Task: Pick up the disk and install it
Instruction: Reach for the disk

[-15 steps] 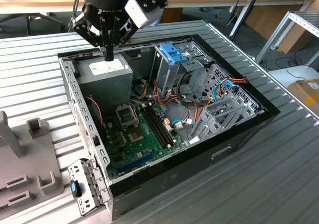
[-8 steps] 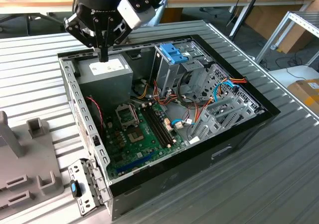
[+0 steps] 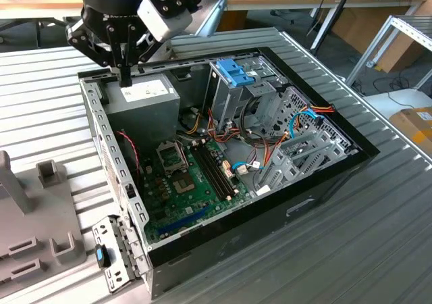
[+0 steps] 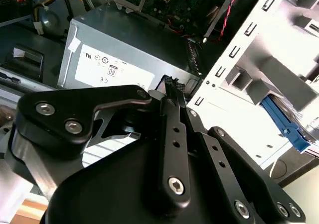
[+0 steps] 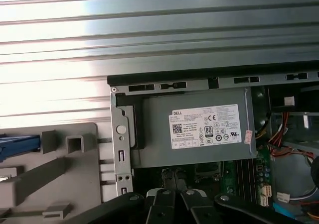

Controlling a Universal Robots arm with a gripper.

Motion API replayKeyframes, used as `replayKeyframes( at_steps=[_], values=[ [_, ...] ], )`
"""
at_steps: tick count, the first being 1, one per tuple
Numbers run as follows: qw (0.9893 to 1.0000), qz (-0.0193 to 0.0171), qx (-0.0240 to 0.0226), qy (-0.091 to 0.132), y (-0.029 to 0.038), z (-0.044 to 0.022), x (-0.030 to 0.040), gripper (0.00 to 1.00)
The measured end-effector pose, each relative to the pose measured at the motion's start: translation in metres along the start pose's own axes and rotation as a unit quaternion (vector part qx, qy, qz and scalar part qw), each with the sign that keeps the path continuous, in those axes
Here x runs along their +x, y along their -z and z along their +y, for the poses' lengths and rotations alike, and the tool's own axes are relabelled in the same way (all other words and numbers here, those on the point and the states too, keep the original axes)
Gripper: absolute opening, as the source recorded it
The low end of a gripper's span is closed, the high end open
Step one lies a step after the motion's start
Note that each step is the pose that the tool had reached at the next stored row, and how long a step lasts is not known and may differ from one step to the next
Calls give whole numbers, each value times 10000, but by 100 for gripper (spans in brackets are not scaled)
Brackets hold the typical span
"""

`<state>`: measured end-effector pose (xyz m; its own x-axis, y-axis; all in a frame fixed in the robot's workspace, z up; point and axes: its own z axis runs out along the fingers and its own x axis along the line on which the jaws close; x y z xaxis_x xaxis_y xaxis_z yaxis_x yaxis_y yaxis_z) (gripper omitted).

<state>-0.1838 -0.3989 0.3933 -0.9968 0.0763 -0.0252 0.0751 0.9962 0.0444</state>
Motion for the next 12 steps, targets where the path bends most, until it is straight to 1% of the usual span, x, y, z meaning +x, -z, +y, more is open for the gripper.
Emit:
replayKeyframes(
  at_steps=[4,6,8,11,12],
  values=[
    [10000,0,0,0,3,-7,89,11],
    [10000,0,0,1,5,-12,160,11],
    [10000,0,0,0,6,-15,199,11],
    [10000,0,0,1,8,-22,293,11],
    [10000,0,0,1,10,-26,349,11]
  ],
)
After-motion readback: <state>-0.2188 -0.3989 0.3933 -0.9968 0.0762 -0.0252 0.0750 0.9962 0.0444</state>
